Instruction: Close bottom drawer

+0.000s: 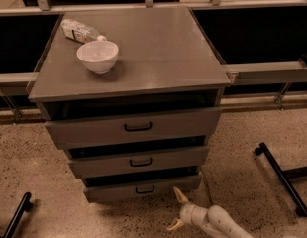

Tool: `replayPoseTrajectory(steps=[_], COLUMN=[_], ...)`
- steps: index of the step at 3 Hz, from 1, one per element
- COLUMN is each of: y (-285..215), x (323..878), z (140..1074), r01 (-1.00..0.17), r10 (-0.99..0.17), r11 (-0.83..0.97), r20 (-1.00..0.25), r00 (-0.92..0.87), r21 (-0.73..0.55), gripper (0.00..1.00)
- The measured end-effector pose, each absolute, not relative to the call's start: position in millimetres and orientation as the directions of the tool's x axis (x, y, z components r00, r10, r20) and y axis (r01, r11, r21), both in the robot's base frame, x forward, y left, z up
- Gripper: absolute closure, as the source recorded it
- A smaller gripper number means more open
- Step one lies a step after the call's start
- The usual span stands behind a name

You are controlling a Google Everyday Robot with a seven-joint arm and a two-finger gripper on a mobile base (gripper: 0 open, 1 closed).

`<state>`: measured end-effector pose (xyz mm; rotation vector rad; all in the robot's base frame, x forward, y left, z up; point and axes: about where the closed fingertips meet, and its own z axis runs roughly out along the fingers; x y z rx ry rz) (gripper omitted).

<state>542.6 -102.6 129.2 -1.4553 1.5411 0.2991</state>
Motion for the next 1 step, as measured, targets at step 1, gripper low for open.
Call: replayPoseTrajectory(steps=[1], y=[-102.5], x=[542.6], z=[129.2], r01=[-0.871], r10=[-0.636], r11=[0.258], r20=[-0.752], r00=[0.172], r21=[-0.418], gripper=[0.0])
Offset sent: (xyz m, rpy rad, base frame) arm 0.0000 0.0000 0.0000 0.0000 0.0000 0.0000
